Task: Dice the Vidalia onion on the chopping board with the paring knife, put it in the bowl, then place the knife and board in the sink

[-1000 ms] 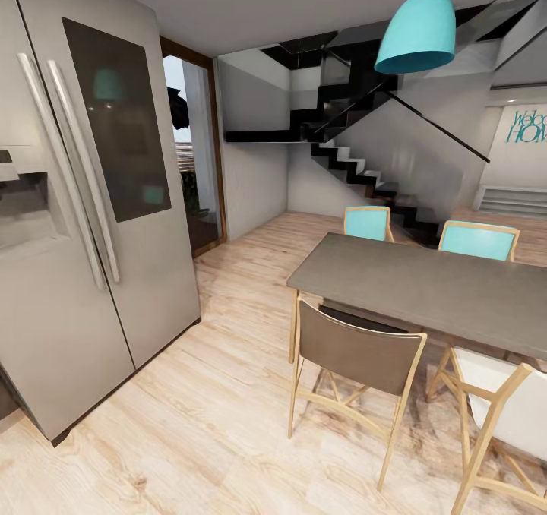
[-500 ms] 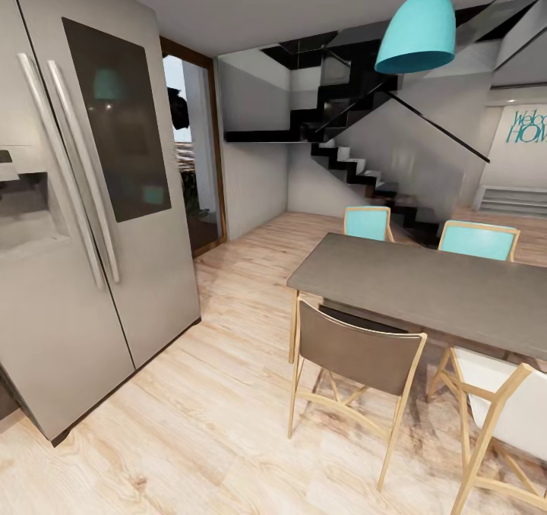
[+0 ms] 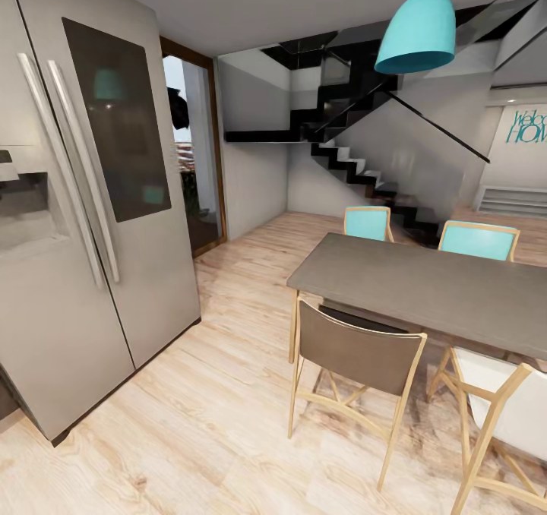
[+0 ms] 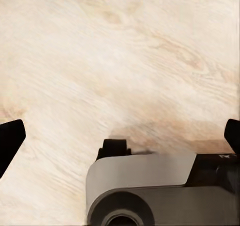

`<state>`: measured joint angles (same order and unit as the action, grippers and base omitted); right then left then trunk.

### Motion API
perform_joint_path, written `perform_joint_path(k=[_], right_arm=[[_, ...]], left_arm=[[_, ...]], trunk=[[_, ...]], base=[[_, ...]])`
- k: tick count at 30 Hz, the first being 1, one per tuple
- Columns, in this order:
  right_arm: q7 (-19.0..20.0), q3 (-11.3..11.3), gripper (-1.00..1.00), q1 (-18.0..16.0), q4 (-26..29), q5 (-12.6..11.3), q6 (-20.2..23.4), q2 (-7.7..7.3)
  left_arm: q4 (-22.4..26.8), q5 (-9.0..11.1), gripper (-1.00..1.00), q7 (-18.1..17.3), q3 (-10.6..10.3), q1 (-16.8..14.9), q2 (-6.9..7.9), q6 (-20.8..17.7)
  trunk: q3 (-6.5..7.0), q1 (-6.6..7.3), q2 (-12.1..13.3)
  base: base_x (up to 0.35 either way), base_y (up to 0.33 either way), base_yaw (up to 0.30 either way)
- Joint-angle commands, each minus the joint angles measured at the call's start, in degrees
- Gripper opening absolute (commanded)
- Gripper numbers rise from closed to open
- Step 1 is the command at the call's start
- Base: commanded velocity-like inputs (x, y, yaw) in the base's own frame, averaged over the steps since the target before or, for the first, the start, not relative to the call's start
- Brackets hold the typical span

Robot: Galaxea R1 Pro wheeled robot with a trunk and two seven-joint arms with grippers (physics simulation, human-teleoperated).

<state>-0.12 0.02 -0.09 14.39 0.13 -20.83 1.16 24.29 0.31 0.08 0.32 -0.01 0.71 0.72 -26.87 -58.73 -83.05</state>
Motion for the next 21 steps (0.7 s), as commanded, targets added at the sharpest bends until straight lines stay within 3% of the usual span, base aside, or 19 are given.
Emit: perform_joint_path(k=[1, 8, 11, 15, 18, 21], right_arm=[[0.0, -0.01, 1.0, 0.0, 1.48, 0.02, -0.15, 0.03], [0.27, 0.1, 1.0, 0.0, 7.26, 0.04, -0.29, 0.07], [0.43, 0.14, 1.0, 0.0, 9.28, 0.0, -3.16, 0.12], [0.46, 0.16, 1.0, 0.0, 9.33, -0.15, -7.17, 0.15], [0.47, 0.27, 1.0, 0.0, 9.11, -0.08, -8.43, 0.31], [0.47, 0.24, 1.0, 0.0, 9.08, -0.16, -8.54, 0.22]], left_arm=[[1.52, 0.05, 1.0, 0.01, 0.03, 0.01, 0.22, 0.58], [4.62, 0.07, 1.0, 0.14, 0.1, 0.01, 0.68, 3.42], [4.46, 0.16, 1.0, 0.17, 0.24, 0.01, 0.92, 7.99], [3.33, 0.25, 1.0, 0.14, 0.3, 0.01, 0.49, 9.98], [0.89, 0.21, 1.0, 0.1, 0.3, 0.01, -0.32, 10.57], [0.66, 0.26, 1.0, 0.1, 0.29, 0.01, 0.0, 10.71]], trunk=[[-0.05, 0.0, -0.03], [-0.05, 0.0, -0.03], [-0.05, 0.0, -0.03], [-0.05, 0.0, -0.03], [-0.05, 0.0, -0.03], [-0.05, 0.0, -0.03]], base=[[0.0, 0.0, 0.0], [0.0, 0.0, 0.0], [0.0, 0.0, 0.0], [0.0, 0.0, 0.0], [0.0, 0.0, 0.0], [0.0, 0.0, 0.0]])
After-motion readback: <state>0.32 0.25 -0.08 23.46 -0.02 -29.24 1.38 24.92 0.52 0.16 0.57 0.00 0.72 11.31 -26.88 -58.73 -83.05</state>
